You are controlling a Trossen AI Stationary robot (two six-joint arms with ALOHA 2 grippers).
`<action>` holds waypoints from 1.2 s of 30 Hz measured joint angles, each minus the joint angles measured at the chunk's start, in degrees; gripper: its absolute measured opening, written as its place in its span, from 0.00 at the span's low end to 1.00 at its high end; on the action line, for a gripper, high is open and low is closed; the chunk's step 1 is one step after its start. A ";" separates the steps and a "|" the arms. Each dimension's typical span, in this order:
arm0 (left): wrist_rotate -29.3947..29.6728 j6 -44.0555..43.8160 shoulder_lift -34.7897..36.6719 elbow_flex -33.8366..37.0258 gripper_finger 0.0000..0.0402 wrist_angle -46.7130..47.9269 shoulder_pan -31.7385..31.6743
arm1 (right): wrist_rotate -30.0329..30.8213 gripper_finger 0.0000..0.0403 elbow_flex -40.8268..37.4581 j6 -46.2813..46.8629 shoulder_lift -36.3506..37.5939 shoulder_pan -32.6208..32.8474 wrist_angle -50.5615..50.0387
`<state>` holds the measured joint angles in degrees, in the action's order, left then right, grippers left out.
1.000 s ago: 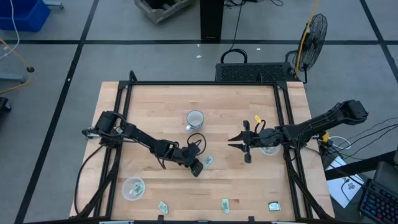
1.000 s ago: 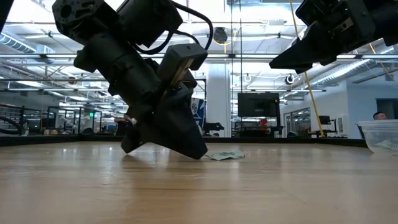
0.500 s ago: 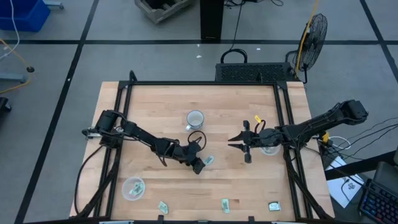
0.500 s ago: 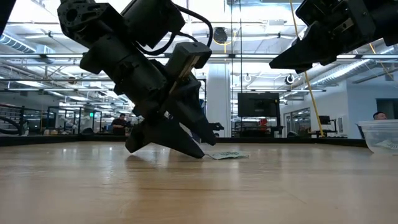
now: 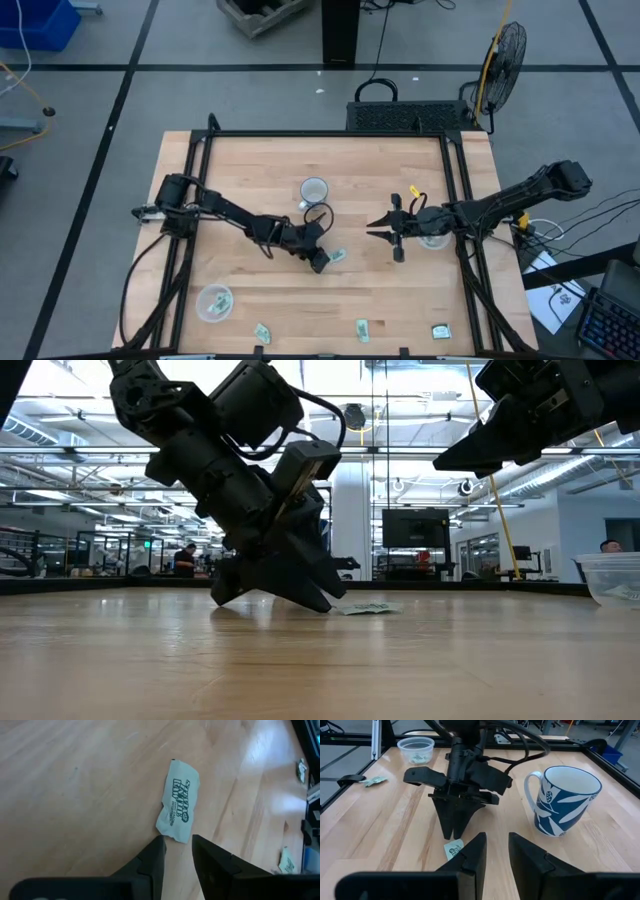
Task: Pick and place Stevia / Truvia into bins
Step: Put the green stevia packet into the left transparent container
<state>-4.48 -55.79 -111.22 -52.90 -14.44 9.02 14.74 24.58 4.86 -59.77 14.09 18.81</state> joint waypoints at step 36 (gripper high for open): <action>15.42 30.17 8.99 0.07 0.27 -0.46 5.41 | 0.00 0.18 0.02 -1.14 0.00 -0.02 -0.13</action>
<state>10.93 -25.62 -102.23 -52.84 -14.90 14.43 14.74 24.60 3.72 -59.77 14.06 18.68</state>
